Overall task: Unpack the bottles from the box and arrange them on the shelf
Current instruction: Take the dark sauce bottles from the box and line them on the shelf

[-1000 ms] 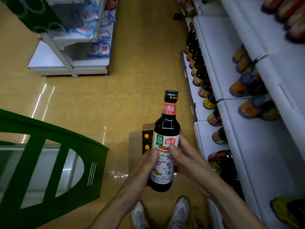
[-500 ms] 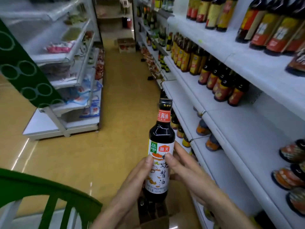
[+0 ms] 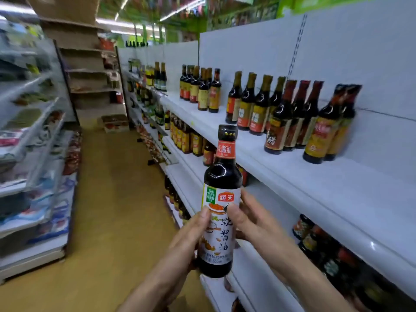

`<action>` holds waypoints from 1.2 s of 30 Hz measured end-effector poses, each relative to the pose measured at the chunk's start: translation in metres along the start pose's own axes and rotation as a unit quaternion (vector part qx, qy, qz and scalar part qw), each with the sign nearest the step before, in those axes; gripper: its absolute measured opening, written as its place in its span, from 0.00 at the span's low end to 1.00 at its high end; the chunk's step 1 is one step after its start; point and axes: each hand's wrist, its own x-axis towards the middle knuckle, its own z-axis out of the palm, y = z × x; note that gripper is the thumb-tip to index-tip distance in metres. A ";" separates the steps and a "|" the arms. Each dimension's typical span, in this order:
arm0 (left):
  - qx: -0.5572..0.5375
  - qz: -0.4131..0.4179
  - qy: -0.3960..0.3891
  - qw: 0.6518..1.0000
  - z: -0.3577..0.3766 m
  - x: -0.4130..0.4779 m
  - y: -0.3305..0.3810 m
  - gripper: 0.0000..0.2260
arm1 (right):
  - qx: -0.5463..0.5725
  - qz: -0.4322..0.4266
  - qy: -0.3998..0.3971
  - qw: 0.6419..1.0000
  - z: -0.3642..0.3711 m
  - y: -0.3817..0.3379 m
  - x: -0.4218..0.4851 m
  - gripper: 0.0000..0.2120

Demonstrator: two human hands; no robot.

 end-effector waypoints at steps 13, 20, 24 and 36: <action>0.006 0.038 -0.150 0.988 0.175 0.066 0.055 0.27 | -0.090 -0.072 0.162 0.980 -0.156 -0.052 -0.072 0.22; -0.019 0.095 -0.269 0.958 0.277 0.087 0.067 0.27 | -0.114 -0.073 0.260 0.956 -0.222 -0.060 -0.129 0.22; 0.002 0.124 -0.323 0.938 0.344 0.099 0.072 0.23 | -0.127 -0.067 0.328 0.934 -0.253 -0.061 -0.165 0.23; 0.072 0.044 -0.461 0.883 0.414 0.100 0.042 0.20 | -0.147 -0.052 0.461 0.873 -0.291 -0.061 -0.239 0.24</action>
